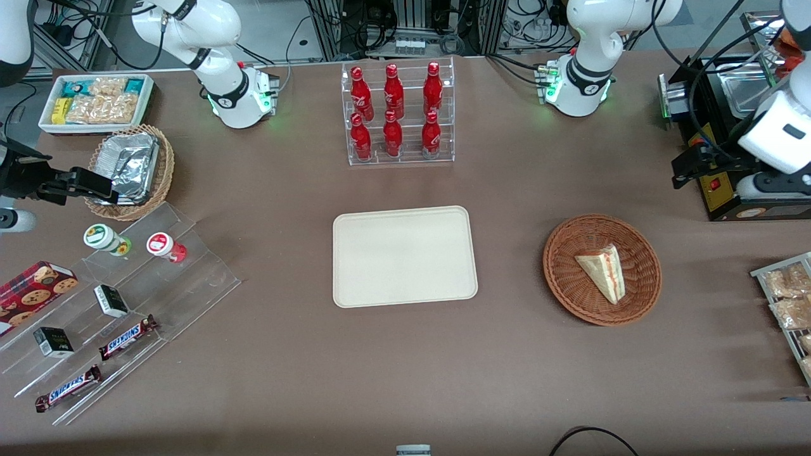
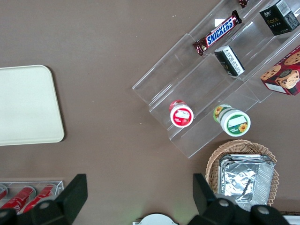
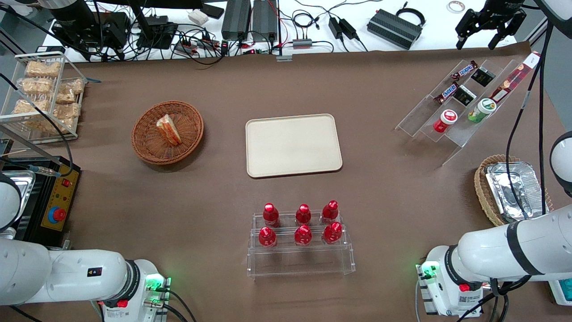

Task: Place sandwich from basket to tray
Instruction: 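Move the left gripper over the wicker basket and lower toward the sandwich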

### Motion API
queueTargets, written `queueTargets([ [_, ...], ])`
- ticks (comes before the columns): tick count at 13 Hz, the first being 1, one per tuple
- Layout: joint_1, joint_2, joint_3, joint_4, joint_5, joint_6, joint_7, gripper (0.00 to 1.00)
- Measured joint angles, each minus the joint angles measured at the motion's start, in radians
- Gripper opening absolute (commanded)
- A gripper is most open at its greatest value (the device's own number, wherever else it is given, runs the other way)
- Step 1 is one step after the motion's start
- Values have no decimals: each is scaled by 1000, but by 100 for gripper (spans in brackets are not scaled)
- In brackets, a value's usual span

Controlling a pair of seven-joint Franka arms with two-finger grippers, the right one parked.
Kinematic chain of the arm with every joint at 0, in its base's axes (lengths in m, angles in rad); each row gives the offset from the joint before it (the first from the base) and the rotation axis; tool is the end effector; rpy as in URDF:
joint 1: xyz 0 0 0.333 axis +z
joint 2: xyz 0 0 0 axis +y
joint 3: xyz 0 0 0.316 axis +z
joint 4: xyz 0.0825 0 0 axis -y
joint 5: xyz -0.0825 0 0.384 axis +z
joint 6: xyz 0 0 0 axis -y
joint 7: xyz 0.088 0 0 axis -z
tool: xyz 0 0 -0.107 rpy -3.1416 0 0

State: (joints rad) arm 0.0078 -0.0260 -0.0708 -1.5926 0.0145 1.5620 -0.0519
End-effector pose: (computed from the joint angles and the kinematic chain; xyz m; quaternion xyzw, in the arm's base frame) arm 0.5444 -0.0333 0.6277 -0.9999 0.0055 0.0019 0.0083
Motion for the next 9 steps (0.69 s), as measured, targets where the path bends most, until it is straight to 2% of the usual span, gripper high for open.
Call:
queueTargets([
  [6, 0, 12, 0, -15, 0, 1, 0, 100],
  [9, 2, 30, 1, -120, 1, 115, 0, 100],
])
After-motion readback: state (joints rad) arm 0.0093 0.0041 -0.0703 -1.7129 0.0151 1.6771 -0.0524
